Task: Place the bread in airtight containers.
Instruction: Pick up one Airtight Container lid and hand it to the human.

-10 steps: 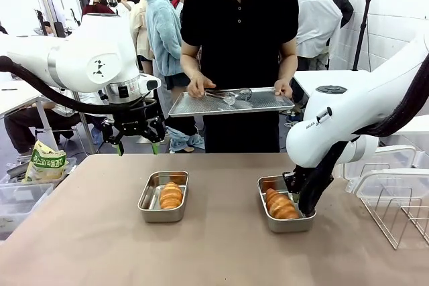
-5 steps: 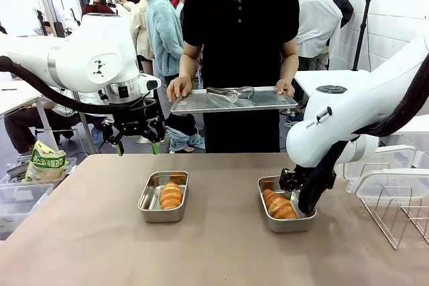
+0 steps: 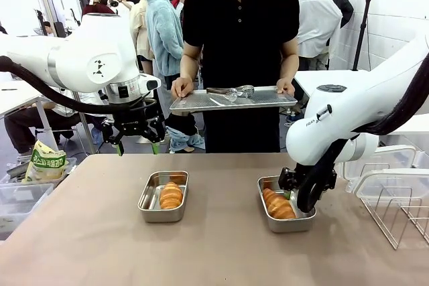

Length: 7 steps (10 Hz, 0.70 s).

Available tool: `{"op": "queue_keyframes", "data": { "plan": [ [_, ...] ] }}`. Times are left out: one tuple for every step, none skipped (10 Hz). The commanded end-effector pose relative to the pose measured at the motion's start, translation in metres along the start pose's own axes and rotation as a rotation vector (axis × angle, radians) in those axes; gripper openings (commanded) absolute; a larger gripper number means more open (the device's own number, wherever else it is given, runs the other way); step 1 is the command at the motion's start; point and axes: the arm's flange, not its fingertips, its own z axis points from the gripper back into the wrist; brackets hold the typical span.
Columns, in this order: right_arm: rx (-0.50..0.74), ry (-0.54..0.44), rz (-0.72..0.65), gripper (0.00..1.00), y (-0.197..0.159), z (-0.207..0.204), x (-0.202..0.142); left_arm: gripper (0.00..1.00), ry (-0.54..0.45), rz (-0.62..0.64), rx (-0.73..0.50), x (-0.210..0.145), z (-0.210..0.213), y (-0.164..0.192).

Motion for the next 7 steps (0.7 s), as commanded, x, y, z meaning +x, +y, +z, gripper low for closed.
{"op": "queue_keyframes", "data": {
  "plan": [
    [-0.008,-0.014,0.011,1.0,0.0,-0.001,0.001,1.0,-0.004,0.001,0.001,0.0,0.002,0.001],
    [-0.008,-0.014,0.011,1.0,0.0,-0.001,0.001,1.0,-0.004,0.001,0.001,0.0,0.002,0.001],
    [-0.008,-0.014,0.011,1.0,0.0,-0.001,0.001,1.0,-0.004,0.001,0.001,0.0,0.002,0.001],
    [-0.008,-0.014,0.011,1.0,0.0,-0.001,0.001,1.0,-0.004,0.001,0.001,0.0,0.002,0.001],
    [-0.008,-0.014,0.011,1.0,0.0,-0.001,0.001,1.0,-0.004,0.001,0.001,0.0,0.002,0.001],
    [0.0,0.0,0.0,1.0,0.0,0.0,0.0,1.0,-0.004,0.001,0.001,0.0,0.002,0.001],
    [-0.033,-0.004,-0.004,1.0,0.005,0.025,0.0,1.0,-0.004,0.001,0.001,0.0,0.002,0.001]
  ]
}}
